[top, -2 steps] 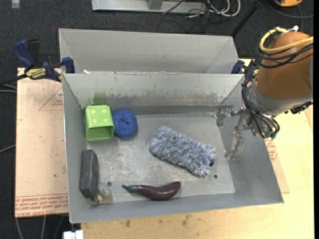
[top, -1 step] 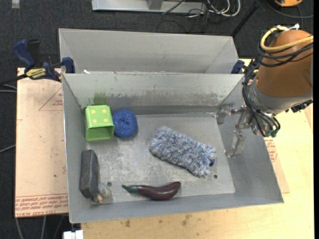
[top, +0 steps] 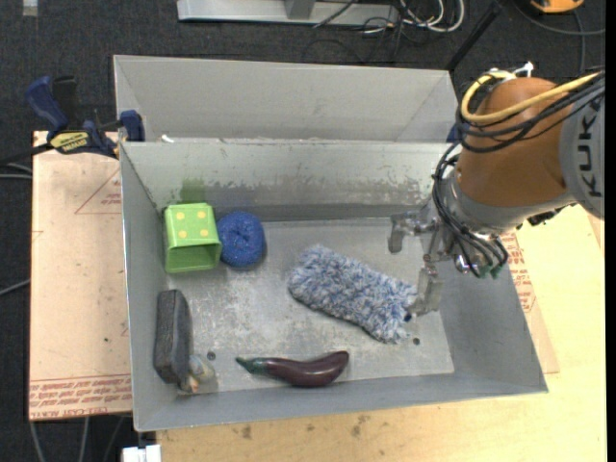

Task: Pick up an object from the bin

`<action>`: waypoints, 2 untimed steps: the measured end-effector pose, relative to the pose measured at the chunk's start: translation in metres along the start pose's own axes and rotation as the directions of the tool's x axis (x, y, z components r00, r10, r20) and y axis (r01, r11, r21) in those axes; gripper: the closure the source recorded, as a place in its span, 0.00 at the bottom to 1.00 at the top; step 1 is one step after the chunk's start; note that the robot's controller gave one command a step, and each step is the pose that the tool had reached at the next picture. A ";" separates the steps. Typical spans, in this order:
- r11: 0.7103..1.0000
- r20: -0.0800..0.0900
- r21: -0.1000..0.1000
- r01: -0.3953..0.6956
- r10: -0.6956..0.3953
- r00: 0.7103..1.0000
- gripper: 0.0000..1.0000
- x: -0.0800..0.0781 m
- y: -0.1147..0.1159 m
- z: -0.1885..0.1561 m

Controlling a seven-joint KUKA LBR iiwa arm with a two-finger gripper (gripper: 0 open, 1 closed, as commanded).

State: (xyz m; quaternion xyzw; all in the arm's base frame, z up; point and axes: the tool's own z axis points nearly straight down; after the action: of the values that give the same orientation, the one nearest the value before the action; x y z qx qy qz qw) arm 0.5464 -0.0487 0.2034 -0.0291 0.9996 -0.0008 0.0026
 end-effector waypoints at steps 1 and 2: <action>0.997 -0.003 -0.004 0.072 -0.072 0.997 0.00 0.002 0.028 0.037; 1.000 -0.006 -0.003 0.024 -0.024 1.000 0.00 0.000 0.047 0.053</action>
Offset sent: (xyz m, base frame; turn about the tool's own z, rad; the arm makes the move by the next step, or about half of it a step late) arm -0.0012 0.0515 -0.0553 -0.0145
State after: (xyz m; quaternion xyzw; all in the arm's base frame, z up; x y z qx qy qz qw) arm 0.5444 -0.0022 0.1504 -0.0410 0.9992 0.0006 -0.0005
